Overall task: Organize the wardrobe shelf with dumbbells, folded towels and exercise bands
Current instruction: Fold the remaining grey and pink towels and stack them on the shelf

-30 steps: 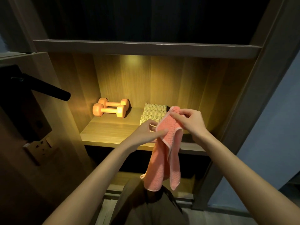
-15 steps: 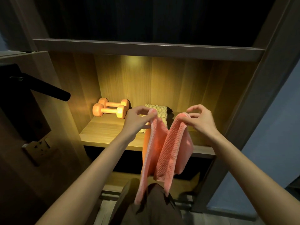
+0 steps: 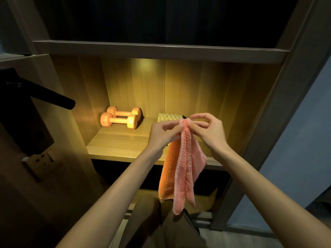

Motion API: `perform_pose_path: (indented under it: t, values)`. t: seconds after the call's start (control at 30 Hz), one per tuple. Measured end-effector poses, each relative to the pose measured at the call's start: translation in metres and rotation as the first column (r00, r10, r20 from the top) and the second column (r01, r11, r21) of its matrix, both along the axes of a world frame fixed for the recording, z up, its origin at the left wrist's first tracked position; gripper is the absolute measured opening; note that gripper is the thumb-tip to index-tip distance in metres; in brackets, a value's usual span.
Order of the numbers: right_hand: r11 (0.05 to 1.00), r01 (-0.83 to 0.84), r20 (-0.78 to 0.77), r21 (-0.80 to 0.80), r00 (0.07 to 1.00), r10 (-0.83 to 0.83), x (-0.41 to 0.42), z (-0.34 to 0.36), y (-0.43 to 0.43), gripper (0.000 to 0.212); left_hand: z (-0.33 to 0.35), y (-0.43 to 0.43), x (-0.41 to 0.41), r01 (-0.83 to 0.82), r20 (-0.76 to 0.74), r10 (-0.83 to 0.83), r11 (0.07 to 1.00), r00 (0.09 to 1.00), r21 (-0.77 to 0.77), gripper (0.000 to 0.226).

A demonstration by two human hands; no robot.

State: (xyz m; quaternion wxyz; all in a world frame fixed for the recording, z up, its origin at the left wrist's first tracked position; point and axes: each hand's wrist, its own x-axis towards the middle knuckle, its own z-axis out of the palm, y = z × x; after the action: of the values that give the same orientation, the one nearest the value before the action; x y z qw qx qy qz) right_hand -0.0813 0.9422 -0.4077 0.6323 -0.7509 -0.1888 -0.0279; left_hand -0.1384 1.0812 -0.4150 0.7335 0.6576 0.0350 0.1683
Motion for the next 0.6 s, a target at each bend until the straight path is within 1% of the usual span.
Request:
perform_pose_path:
  t: [0.13,0.2,0.3,0.43,0.5,0.6]
  values:
    - [0.997,-0.06,0.025,-0.05,0.998,0.062,-0.004,0.002,-0.002,0.026,-0.003,-0.002,0.0,0.003,0.017,-0.003,1.0,1.0,0.007,0.019]
    - [0.996,-0.064,0.04,-0.067,0.997,0.067,-0.005,0.004,-0.003,0.024,-0.004,-0.003,0.0,-0.009,0.02,0.009,1.0,1.0,0.0,0.019]
    - [0.997,-0.004,0.088,-0.08,0.996,0.011,-0.006,0.005,-0.004,0.022,-0.004,-0.006,0.002,-0.044,0.033,0.045,0.999,0.998,-0.017,0.022]
    - [0.997,0.073,0.102,-0.039,0.992,-0.069,-0.008,0.005,0.0,0.02,-0.006,-0.012,0.003,-0.036,0.075,0.04,0.998,0.996,-0.045,0.023]
    - [0.997,0.063,0.075,-0.042,0.995,-0.06,-0.008,0.005,0.001,0.019,-0.008,-0.014,0.003,-0.058,0.074,0.06,0.998,0.995,-0.022,0.024]
    - [0.998,-0.048,-0.029,-0.051,0.998,0.047,-0.005,0.009,-0.004,0.021,-0.012,-0.012,0.003,-0.064,0.063,0.062,0.997,0.996,0.031,0.023]
